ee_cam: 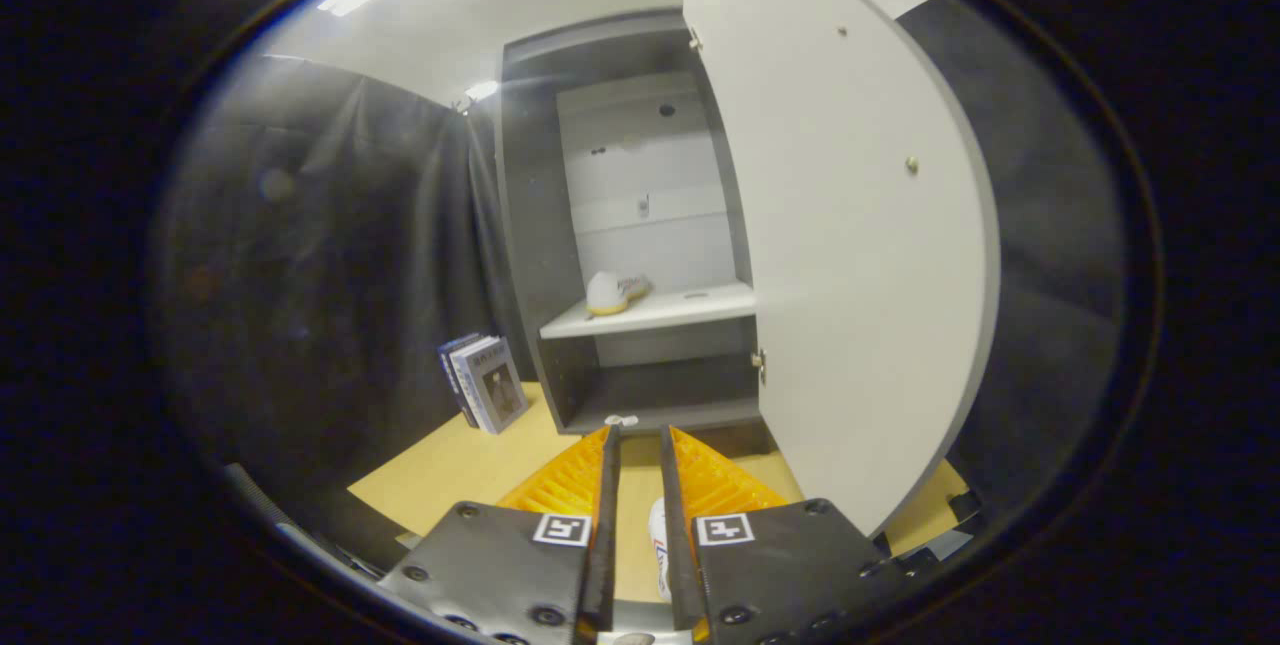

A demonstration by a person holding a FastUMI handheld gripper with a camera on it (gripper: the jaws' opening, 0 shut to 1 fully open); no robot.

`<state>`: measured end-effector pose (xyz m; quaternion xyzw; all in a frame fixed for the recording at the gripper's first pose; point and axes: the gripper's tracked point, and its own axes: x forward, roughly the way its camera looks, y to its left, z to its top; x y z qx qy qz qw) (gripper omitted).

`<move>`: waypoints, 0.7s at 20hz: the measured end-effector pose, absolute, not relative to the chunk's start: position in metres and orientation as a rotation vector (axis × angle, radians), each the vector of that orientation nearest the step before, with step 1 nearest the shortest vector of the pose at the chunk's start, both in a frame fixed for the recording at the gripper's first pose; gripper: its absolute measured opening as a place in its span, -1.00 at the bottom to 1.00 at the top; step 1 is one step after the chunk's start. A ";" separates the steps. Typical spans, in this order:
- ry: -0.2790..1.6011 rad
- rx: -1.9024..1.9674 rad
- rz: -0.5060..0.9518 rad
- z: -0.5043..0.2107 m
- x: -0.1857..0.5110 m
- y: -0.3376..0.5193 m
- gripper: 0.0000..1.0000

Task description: Open the shoe cabinet door, grab the shoes and put them into the shoe cabinet, then close the shoe cabinet door.

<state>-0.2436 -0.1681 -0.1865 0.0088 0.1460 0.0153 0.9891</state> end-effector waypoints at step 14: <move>0.724 0.007 -0.034 -0.409 -0.220 -0.187 -0.53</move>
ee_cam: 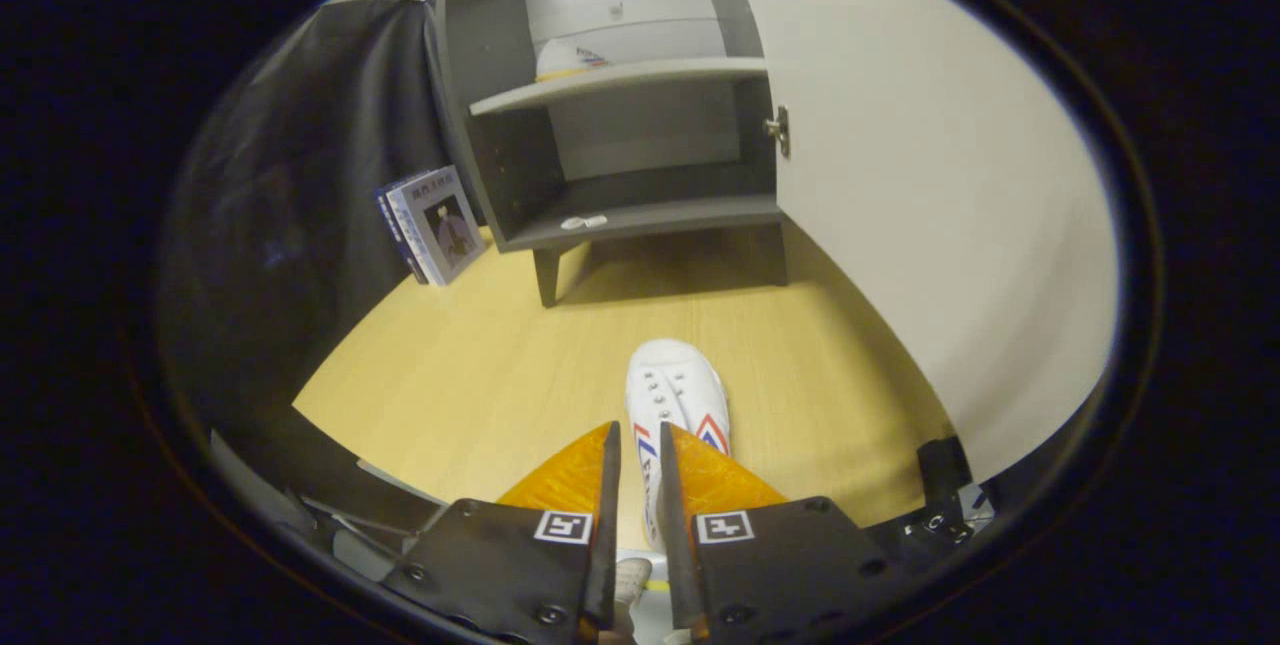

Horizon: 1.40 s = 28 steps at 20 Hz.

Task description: Open the shoe cabinet door, grab the shoes and put them into the shoe cabinet, then close the shoe cabinet door.

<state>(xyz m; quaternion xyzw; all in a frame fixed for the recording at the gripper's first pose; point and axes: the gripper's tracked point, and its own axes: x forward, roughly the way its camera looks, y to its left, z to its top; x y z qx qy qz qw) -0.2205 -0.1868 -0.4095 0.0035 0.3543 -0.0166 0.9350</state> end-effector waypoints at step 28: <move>0.835 0.004 0.038 -0.491 -0.196 -0.181 -0.92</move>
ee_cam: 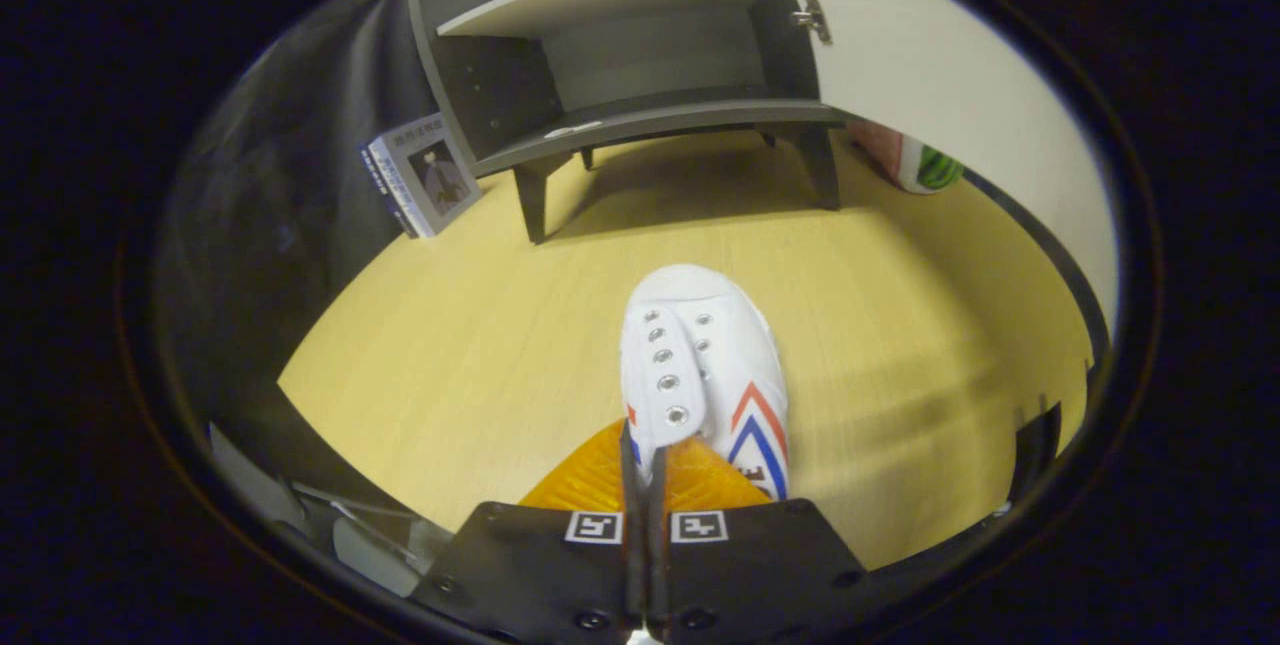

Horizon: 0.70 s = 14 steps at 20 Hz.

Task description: Open the shoe cabinet door, grab the shoes and put them into the shoe cabinet, then close the shoe cabinet door.

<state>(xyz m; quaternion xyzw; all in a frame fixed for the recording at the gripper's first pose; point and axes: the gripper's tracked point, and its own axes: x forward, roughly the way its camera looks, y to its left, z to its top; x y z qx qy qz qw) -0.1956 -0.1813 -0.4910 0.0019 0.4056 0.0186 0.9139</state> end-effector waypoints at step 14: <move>0.710 0.002 -0.043 -0.407 -0.164 -0.163 -0.95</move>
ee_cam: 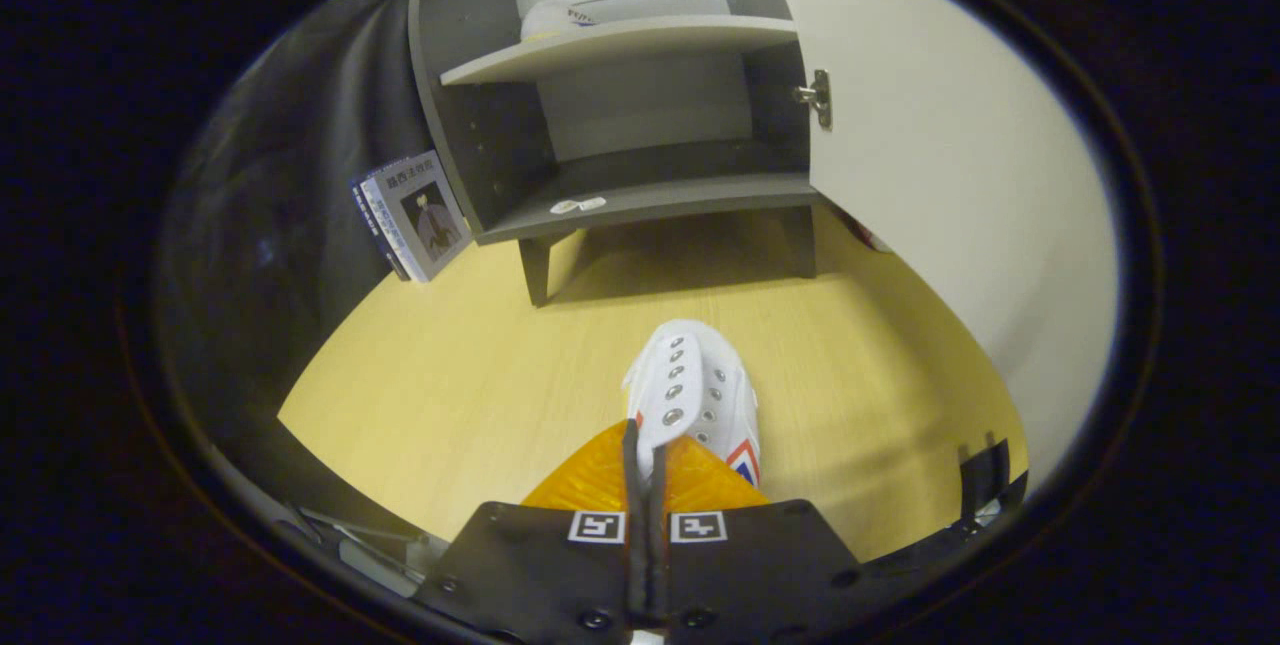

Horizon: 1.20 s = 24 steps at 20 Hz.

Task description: Open the shoe cabinet door, grab the shoes and put them into the shoe cabinet, then close the shoe cabinet door.

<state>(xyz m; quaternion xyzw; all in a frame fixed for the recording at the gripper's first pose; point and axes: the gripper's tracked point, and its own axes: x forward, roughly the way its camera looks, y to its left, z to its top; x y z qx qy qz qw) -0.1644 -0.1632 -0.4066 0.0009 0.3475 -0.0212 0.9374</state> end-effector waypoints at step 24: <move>0.249 -0.099 -0.108 -0.131 0.031 -0.133 -0.95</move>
